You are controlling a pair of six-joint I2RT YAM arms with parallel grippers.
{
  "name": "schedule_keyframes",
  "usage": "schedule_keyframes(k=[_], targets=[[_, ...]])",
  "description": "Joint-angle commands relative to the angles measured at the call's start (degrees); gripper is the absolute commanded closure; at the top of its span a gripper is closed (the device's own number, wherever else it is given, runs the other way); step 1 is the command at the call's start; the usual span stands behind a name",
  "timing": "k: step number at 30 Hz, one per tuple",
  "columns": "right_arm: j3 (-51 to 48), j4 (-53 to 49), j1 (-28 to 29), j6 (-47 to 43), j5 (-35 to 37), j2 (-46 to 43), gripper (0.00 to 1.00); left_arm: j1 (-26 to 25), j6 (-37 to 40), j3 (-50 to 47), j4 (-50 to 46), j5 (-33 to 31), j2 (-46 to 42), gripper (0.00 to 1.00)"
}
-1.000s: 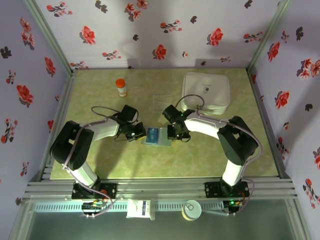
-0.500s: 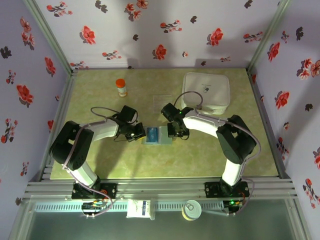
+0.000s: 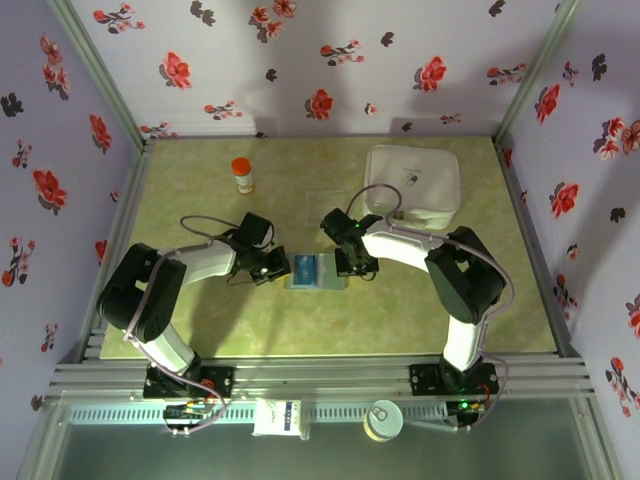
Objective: Take the credit cards out of the card holder
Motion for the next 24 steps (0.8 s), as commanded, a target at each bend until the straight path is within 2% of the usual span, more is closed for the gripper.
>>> schedule_keyframes(k=[1, 7, 9, 20, 24], targets=[[-0.3, -4.7, -0.6, 0.5, 4.4, 0.6, 0.94, 0.6, 0.4, -1.9, -5.2, -2.3, 0.0, 0.96], [-0.6, -6.7, -0.8, 0.7, 6.2, -1.6, 0.74, 0.6, 0.2, -1.9, -4.9, -2.0, -0.5, 0.96], [-1.1, -6.6, -1.0, 0.7, 6.1, -1.6, 0.71, 0.6, 0.0, -1.8, -4.9, -1.9, -0.6, 0.95], [-3.0, -4.4, -1.4, 0.7, 4.0, -0.4, 0.68, 0.5, -0.5, -1.6, -4.3, -1.0, -0.2, 0.96], [-1.7, -5.1, -1.3, 0.4, 3.7, -2.5, 0.67, 0.6, -0.3, -0.9, -4.4, -0.8, -2.0, 0.95]])
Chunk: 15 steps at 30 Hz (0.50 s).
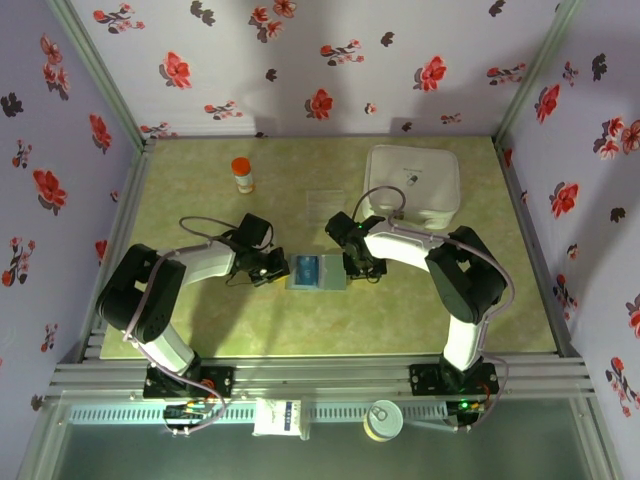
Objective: Take the credit cards out of the card holder
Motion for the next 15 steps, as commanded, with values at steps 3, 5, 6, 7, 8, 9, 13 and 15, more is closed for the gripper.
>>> schedule_keyframes(k=[3, 5, 6, 7, 8, 9, 13, 15], targets=[[1.7, -3.4, -0.4, -0.1, 0.4, -4.1, 0.65, 0.5, -0.3, 0.5, -4.1, -0.5, -3.4, 0.94], [2.9, -4.7, -0.2, -0.2, 0.3, -5.3, 0.65, 0.4, -0.2, 1.3, -4.4, -0.4, -4.5, 0.94], [3.5, -5.2, 0.0, -0.2, 0.2, -5.8, 0.64, 0.5, -0.3, 1.5, -4.4, -0.2, -4.9, 0.93], [4.2, -5.7, 0.4, -0.3, 0.1, -6.2, 0.64, 0.5, -0.3, 1.8, -4.4, 0.1, -5.3, 0.93], [5.0, -6.0, 0.8, -0.4, -0.2, -6.6, 0.64, 0.5, -0.2, 2.1, -4.4, 0.4, -5.6, 0.93], [5.7, -6.1, 1.2, -0.5, -0.6, -6.9, 0.64, 0.4, -0.2, 2.4, -4.4, 0.7, -5.8, 0.93], [8.7, -5.7, 3.2, -0.4, -3.7, -7.2, 0.63, 0.2, -0.4, 3.2, -3.6, 2.3, -5.9, 0.93], [9.1, -3.1, 3.8, -0.2, -7.9, -7.0, 0.63, -0.3, -0.3, 3.9, -3.3, 2.5, -5.3, 0.93]])
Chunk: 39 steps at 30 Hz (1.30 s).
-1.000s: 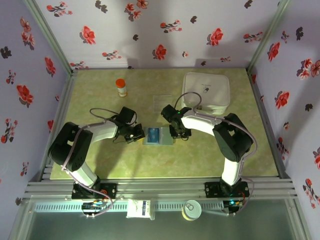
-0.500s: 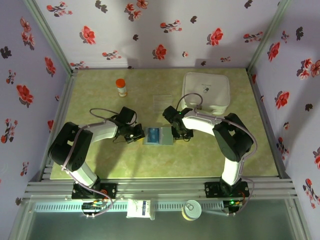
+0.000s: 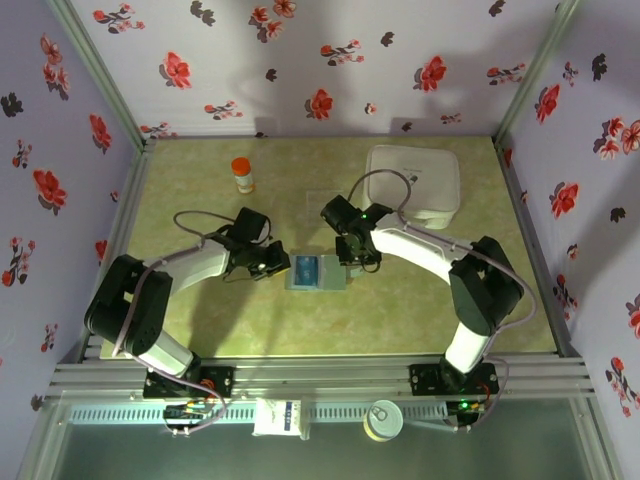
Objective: Take the credit cards out of the card holder
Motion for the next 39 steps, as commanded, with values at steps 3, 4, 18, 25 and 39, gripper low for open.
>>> schedule_keyframes(k=[3, 4, 18, 25, 39], targets=[[-0.3, 7.1, 1.2, 1.1, -12.6, -0.7, 0.63, -1.6, -0.8, 3.3, 0.1, 1.9, 1.6, 0.94], [-1.3, 9.7, 1.2, 1.8, -14.7, -0.6, 0.62, -2.2, -0.8, 4.0, 0.0, 1.9, 2.2, 0.94], [-14.6, 36.7, -1.7, 11.6, -29.3, -0.8, 0.59, -3.7, 1.8, 5.3, -2.4, -1.2, 6.2, 0.98], [-14.9, 39.5, -1.7, 12.2, -30.6, 1.7, 0.71, -3.7, 2.3, 5.0, -3.0, -2.1, 6.9, 0.98], [-14.8, 38.3, -1.9, 12.1, -29.5, 4.5, 0.7, -3.7, 2.0, 4.6, -3.2, -2.6, 7.8, 0.98]])
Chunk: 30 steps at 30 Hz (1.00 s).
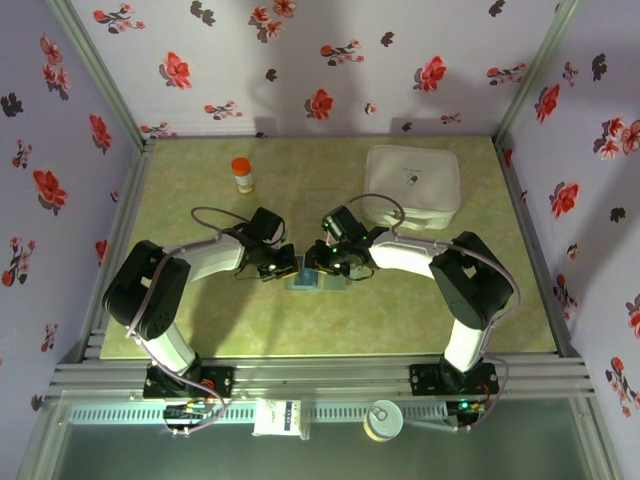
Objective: Take the credit cards out of the card holder
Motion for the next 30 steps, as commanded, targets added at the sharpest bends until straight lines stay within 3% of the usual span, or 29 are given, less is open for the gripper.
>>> schedule_keyframes(k=[1, 30], targets=[[-0.5, -0.3, -0.4, 0.8, 0.0, 1.5, 0.7, 0.0, 1.1, 0.5, -1.4, -1.1, 0.9, 0.98], [-0.5, -4.6, -0.5, -1.4, 3.8, 0.0, 0.72, 0.0, 0.8, 0.2, -1.8, -1.2, -0.1, 0.97]])
